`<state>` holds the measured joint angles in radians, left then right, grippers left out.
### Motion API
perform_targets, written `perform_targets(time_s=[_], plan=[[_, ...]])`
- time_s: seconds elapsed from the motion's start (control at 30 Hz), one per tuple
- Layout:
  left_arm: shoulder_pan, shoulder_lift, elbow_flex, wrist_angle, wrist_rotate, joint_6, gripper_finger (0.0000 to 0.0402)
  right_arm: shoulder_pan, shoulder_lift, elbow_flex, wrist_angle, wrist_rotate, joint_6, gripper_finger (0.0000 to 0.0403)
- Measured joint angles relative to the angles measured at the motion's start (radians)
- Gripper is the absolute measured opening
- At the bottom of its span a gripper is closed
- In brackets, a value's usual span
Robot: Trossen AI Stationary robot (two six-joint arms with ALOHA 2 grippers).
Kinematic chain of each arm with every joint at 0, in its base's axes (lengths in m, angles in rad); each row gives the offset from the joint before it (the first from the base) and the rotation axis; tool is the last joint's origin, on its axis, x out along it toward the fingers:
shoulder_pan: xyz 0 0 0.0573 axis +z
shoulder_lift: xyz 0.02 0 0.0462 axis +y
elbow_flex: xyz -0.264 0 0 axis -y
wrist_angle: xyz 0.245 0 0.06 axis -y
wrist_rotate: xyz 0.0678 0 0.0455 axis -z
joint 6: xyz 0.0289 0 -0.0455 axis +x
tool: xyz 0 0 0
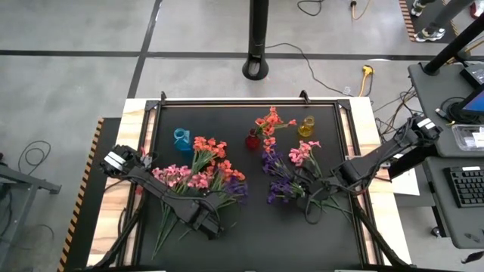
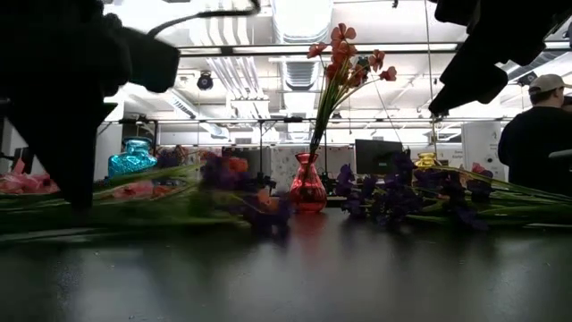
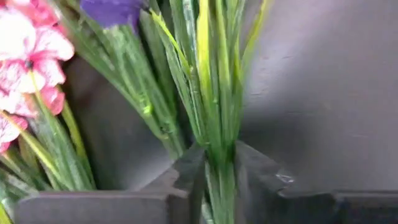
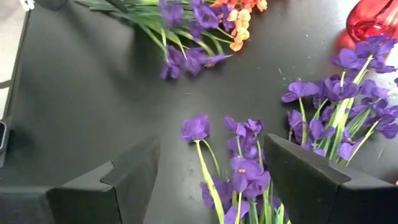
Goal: Sort flowers into vase by color
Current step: Put the bottom left violet flowers into the blue vase
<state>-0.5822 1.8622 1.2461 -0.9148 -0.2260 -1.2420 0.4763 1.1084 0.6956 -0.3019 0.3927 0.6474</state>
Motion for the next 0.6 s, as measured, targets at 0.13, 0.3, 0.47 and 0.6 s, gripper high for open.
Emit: perform_targets(time_s=[0.13, 0.3, 0.47, 0.6], plan=[[-0.003, 0.000, 0.053, -0.017, 0.000, 0.055, 0.0014, 0.016, 0.000, 0.000, 0.000, 0.000, 0.008, 0.0276], [-0.004, 0.000, 0.127, -0.070, 0.000, 0.095, 0.0007, 0.028, 0.000, 0.000, -0.001, 0.000, 0.009, 0.0274], [-0.004, 0.000, 0.148, -0.073, -0.002, 0.099, 0.0024, 0.036, 0.000, 0.000, -0.001, 0.000, 0.010, 0.0272], [-0.004, 0.000, 0.129, -0.053, -0.003, 0.097, 0.0054, 0.037, 0.000, 0.000, -0.001, 0.000, 0.009, 0.0269]])
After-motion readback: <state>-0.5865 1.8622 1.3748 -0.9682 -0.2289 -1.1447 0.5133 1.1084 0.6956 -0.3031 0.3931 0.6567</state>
